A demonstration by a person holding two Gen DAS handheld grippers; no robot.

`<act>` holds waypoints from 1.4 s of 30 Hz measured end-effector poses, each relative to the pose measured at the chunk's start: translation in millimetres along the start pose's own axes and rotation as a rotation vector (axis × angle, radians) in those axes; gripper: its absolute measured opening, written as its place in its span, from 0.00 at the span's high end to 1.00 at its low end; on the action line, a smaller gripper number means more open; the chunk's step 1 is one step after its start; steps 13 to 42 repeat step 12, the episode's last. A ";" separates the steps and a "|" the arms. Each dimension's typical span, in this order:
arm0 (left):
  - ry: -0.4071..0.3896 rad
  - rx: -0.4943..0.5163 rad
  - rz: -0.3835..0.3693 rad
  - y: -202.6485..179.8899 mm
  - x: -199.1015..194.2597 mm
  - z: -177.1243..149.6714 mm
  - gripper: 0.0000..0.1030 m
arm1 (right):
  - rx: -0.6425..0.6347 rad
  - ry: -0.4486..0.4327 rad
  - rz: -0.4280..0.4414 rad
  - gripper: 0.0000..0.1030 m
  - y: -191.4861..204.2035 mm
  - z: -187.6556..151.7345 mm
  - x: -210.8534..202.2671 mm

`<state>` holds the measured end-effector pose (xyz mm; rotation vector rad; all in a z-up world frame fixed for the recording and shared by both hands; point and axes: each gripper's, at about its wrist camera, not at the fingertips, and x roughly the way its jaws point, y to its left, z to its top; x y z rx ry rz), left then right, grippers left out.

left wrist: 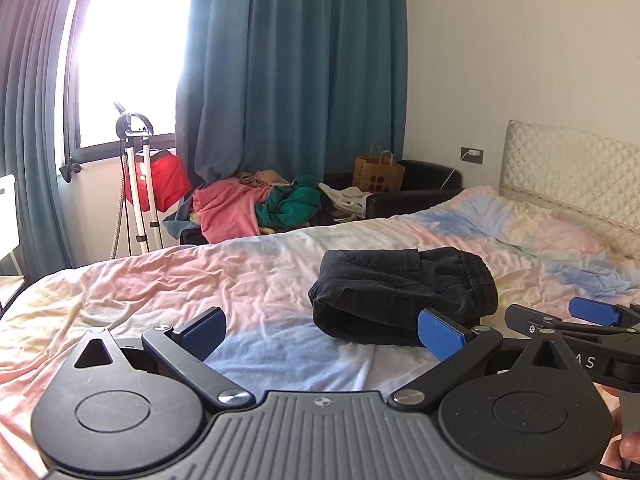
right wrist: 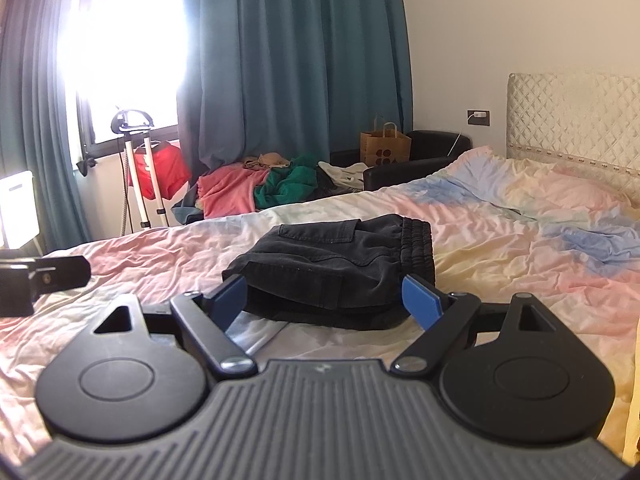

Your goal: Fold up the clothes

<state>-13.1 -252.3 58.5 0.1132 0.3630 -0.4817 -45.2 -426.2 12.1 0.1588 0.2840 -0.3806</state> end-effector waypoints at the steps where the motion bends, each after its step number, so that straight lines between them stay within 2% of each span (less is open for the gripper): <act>1: 0.000 0.001 0.001 -0.3 -0.5 0.1 0.00 | 0.001 0.000 -0.001 0.16 0.4 -0.3 0.0; 42: 0.010 0.014 -0.002 -3.8 -0.3 -2.9 0.00 | 0.022 0.013 -0.002 0.16 -3.5 1.4 -0.1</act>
